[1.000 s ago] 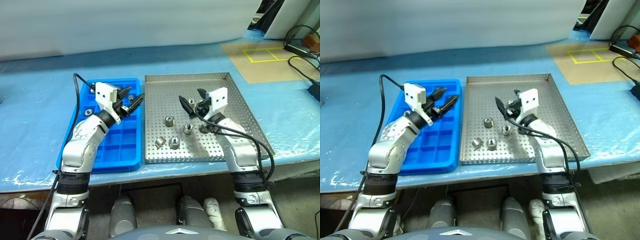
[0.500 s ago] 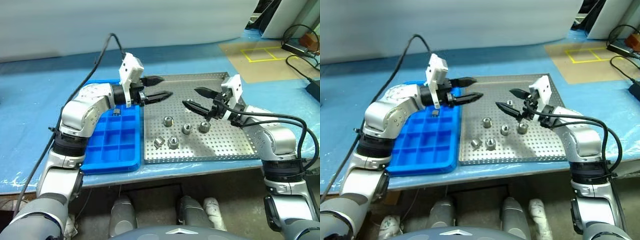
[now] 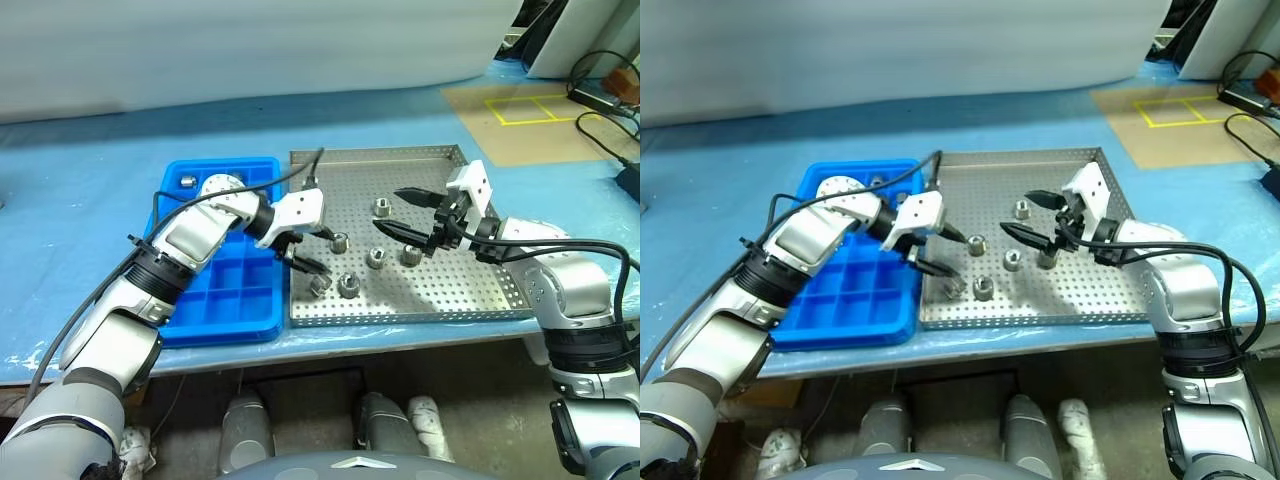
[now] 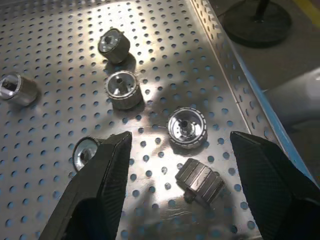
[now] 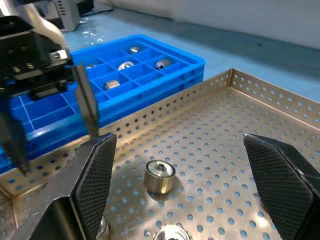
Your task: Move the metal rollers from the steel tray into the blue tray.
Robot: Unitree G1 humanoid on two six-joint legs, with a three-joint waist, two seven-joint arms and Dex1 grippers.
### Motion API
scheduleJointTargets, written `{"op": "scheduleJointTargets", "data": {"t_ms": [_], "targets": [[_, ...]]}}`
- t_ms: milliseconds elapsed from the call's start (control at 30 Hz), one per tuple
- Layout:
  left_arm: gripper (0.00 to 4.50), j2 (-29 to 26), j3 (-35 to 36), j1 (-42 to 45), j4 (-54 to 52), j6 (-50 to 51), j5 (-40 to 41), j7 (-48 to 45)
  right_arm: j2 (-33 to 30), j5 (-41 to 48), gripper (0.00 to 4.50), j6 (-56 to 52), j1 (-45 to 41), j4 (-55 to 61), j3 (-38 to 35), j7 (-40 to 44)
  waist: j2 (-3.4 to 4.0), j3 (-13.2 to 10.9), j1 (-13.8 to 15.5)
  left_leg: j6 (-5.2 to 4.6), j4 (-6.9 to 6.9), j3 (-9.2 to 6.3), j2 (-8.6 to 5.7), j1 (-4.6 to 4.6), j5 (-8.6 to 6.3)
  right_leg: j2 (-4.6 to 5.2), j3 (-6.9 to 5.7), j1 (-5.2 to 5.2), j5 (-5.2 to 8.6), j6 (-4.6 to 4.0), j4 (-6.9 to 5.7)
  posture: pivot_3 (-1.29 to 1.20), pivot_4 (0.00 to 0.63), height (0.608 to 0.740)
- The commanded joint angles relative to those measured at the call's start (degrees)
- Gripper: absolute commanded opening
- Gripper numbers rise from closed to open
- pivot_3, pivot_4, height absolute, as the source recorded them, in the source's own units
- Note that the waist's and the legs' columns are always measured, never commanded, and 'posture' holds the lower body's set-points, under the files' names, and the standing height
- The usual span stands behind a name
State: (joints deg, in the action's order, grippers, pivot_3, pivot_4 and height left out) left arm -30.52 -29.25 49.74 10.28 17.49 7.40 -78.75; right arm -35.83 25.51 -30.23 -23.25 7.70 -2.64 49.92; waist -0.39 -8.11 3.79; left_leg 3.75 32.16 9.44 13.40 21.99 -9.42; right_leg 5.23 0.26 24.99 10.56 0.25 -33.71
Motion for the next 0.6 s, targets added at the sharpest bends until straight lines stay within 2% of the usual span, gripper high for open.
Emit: {"op": "scheduleJointTargets", "data": {"t_ms": [33, 133, 300, 600], "targets": [[3.34, -1.52, -2.07, -0.07, -0.76, -1.19, -2.39, -4.05, 0.39, -0.63, 4.27, 2.04, 0.38, 1.36, -0.85, -1.08, 0.00, 0.00, -0.21, 0.00, 0.00, 0.02, 0.00, -0.01, 0.00, 0.00, 0.01, 0.01, 0.00, 0.00, 0.00, -0.13, 0.150, 0.740], [3.34, -2.28, -3.38, 0.03, 2.73, -7.28, -6.10, -4.98, 0.97, -0.84, 4.27, 2.59, 0.95, 1.34, -1.15, -1.87, 0.00, 0.00, -0.29, 0.00, 0.00, 0.02, 0.02, -0.03, 0.00, -0.01, 0.01, 0.00, 0.00, 0.00, -0.01, -0.14, 0.150, 0.740], [3.34, 1.21, -3.35, 0.31, 7.95, -12.69, -10.49, -1.42, 1.61, -2.11, 4.27, 4.59, 2.51, 1.14, -1.02, -3.06, 0.00, 0.00, -0.38, 0.00, 0.02, 0.02, -0.01, -0.02, 0.00, 0.03, 0.00, -0.04, 0.00, 0.00, 0.00, -0.16, 0.150, 0.740], [3.34, 4.70, -3.26, -0.55, 12.00, -15.21, -13.79, -0.89, 2.19, -3.12, 4.27, 5.95, 2.85, 0.55, -1.70, -5.28, 0.00, 0.00, -1.29, -0.03, 0.03, 0.03, 0.02, -0.04, -0.02, 0.00, 0.01, -0.06, 0.00, -0.01, 0.01, -0.17, 0.150, 0.740]]}}
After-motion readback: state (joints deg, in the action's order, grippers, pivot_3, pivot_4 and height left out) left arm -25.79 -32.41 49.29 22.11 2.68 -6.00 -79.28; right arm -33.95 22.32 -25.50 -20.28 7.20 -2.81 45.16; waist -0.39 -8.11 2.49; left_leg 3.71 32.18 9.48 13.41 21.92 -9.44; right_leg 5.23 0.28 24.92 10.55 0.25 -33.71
